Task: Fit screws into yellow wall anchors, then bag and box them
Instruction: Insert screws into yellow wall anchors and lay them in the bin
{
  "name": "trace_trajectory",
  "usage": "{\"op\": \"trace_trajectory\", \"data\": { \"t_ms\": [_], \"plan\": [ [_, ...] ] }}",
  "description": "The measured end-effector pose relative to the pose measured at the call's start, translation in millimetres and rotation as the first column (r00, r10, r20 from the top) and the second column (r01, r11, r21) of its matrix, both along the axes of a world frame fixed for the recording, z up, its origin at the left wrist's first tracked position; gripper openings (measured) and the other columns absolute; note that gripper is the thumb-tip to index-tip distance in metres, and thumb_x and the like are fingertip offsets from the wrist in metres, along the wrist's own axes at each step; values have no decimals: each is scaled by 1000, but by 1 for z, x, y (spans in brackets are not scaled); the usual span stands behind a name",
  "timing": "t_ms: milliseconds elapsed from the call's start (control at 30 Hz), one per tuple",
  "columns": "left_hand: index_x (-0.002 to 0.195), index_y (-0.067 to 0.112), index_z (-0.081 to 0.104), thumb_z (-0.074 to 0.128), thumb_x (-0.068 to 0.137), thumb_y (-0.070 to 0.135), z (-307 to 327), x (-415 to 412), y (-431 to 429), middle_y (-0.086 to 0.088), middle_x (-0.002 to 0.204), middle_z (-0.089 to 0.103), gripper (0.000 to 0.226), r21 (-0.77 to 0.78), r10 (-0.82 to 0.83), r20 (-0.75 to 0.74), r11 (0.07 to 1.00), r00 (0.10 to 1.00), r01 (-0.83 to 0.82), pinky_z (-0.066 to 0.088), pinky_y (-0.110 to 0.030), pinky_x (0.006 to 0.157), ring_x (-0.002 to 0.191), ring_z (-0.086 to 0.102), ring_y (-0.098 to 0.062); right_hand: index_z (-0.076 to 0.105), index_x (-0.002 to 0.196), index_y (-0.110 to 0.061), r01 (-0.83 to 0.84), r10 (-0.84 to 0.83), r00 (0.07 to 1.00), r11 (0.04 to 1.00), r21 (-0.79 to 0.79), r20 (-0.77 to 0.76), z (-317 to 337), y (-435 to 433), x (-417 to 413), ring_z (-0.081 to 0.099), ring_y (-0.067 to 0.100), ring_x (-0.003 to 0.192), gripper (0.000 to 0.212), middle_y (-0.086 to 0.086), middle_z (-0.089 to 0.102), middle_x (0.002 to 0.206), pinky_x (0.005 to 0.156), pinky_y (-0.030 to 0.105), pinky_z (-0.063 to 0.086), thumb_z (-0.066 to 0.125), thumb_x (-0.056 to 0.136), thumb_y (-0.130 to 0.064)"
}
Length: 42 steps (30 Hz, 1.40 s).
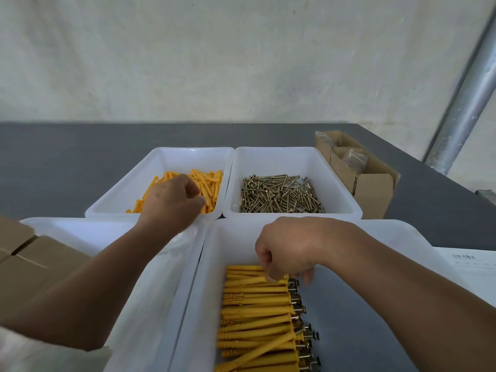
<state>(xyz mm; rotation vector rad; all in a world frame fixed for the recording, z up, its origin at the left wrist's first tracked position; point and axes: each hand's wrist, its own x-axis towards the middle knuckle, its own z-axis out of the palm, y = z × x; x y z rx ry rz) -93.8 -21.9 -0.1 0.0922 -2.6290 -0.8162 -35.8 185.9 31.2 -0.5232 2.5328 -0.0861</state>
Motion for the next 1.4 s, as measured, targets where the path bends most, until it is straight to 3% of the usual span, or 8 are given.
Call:
{"op": "trace_trajectory", "data": {
  "t_ms": [267, 433, 633, 733, 867, 1200, 1300, 1400],
  "plan": [
    [74, 19, 60, 40, 98, 48, -8, -6, -2, 1, 74, 58, 43, -341, -50, 169, 934, 984, 106, 32, -27, 55, 68, 49, -12, 68, 98, -14, 43, -43, 999, 995, -88, 0, 10, 6, -2, 71, 20, 63, 12, 8, 72, 87, 57, 26, 59, 63, 94, -24],
    [81, 28, 60, 17, 99, 59, -8, -7, -3, 2, 81, 58, 56, -433, -58, 345, 876, 937, 214, 41, -32, 71, 86, 53, -20, 67, 81, -23, 68, -217, 917, 912, -405, -335, 19, 24, -20, 64, 1, 59, 17, -9, 68, 71, 43, 13, 41, 61, 91, -35],
    [133, 42, 53, 10, 98, 60, -5, -8, -4, 2, 132, 59, 58, -464, -85, 378, 844, 922, 269, 37, -33, 82, 122, 50, -25, 48, 71, -17, 234, -353, 852, 918, -321, -387, -13, 50, -47, 50, 15, 69, 46, -1, 53, 72, 57, 29, 32, 36, 101, -50],
    [122, 31, 63, 10, 97, 65, -6, -10, -5, -2, 129, 61, 68, -444, -69, 405, 856, 911, 263, 35, -32, 83, 119, 51, -24, 59, 99, -22, 309, -360, 891, 927, -211, -277, -22, 52, -55, 55, 25, 109, 54, 4, 62, 114, 88, 38, 44, 19, 101, -58],
    [114, 23, 67, 9, 96, 66, -7, -12, -6, -3, 122, 63, 75, -446, -62, 428, 853, 902, 270, 37, -33, 84, 107, 53, -22, 36, 151, -24, 362, -383, 905, 922, -136, -185, -22, 47, -64, 28, 27, 145, 66, 4, 30, 159, 115, 43, 25, 17, 99, -61],
    [100, 23, 67, 10, 97, 63, -7, -12, -6, 0, 106, 64, 69, -453, -60, 411, 852, 910, 261, 41, -34, 80, 95, 52, -19, 49, 70, -17, 319, -331, 938, 941, -118, -103, -22, 40, -83, 52, 18, 79, 26, -2, 53, 82, 70, 30, 38, 38, 95, -16],
    [111, 30, 65, 10, 98, 60, -6, -11, -5, 2, 115, 64, 64, -459, -76, 406, 845, 911, 275, 41, -33, 80, 100, 53, -18, 66, 106, -14, 243, -256, 943, 966, -86, -215, -24, 35, -92, 52, 29, 116, 28, 3, 60, 120, 95, 36, 43, 42, 92, -16],
    [113, 36, 62, 14, 101, 53, -6, -11, -4, 5, 119, 63, 52, -461, -94, 405, 838, 910, 292, 41, -33, 80, 106, 53, -19, 50, 139, -35, 256, -306, 915, 944, -206, -264, -26, 31, -102, 38, 25, 136, 51, 0, 41, 150, 107, 37, 34, 46, 89, -21]
  ]
}}
